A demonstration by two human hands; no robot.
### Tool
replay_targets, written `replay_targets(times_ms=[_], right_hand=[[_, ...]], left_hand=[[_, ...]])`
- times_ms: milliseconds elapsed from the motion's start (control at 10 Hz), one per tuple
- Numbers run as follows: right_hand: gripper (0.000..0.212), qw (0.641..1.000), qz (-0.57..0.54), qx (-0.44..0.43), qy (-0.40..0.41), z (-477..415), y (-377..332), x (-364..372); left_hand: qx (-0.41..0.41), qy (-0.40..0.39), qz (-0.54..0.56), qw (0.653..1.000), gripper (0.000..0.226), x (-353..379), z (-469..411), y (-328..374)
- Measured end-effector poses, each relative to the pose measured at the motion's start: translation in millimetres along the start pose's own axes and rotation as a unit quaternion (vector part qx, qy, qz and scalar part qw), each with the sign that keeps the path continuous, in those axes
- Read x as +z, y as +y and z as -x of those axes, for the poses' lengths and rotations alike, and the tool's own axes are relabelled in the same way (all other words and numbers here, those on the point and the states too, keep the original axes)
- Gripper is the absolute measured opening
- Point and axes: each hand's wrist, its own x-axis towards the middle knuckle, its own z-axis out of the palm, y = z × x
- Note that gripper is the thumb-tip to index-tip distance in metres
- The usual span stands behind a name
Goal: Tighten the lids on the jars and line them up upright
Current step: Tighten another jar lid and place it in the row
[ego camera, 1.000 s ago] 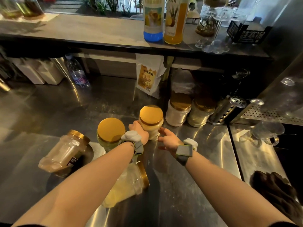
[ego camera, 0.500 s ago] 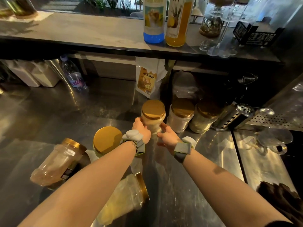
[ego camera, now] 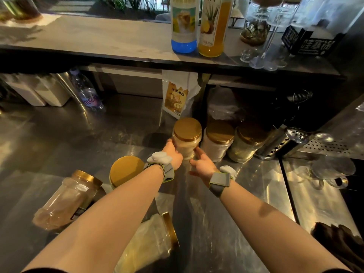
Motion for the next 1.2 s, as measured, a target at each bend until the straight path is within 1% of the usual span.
replay_targets(times_ms=[100,200,300,400,600,700,800,900,1000,1100,1200], right_hand=[[0.073,1.0,0.003,0.002,0.006,-1.2,-1.6,0.0],[0.073,1.0,0.012,0.004,0.005,-1.2,-2.7,-0.7],[0.072,1.0,0.009,0.004,0.005,-0.5,-3.6,-0.9],[0.072,1.0,0.0,0.0,0.016,-0.3,-4.9,-2.1],[0.074,1.0,-0.001,0.008,0.017,5.0,-6.6,-1.0],[0.072,1.0,0.007,0.005,0.012,8.4,-8.5,0.4],[0.065,1.0,0.014,0.0,0.002,15.4,-11.4,2.5],[0.063,0.999,0.031,-0.012,0.002,25.6,-15.6,4.8],[0.061,0.998,0.039,-0.04,-0.01,38.6,-23.3,10.6],[0.053,0.994,0.081,-0.077,-0.012,55.3,-30.8,25.0],[0.047,0.986,0.115,-0.119,0.003,74.1,-37.1,40.7]], left_hand=[[0.08,-0.01,-0.187,0.979,0.051,-6.8,6.7,-3.4],[0.017,-0.012,-0.069,0.997,0.052,-6.6,7.7,4.2],[0.013,-0.019,-0.054,0.998,0.051,-6.0,7.4,4.4],[0.015,-0.03,-0.059,0.998,0.053,-4.4,9.6,5.9],[0.017,-0.039,-0.073,0.996,0.053,-5.1,8.9,4.9],[0.015,-0.055,-0.088,0.995,0.056,-8.9,4.7,5.1],[0.007,-0.033,-0.105,0.994,0.053,-13.6,8.0,10.6],[0.005,-0.022,-0.075,0.997,0.054,-20.5,19.0,20.4],[0.031,-0.03,-0.016,0.999,0.055,-37.6,37.6,30.2],[0.092,0.001,0.028,0.995,0.048,-67.9,61.6,34.9],[0.175,0.001,0.02,0.984,0.042,-103.2,80.7,34.0]])
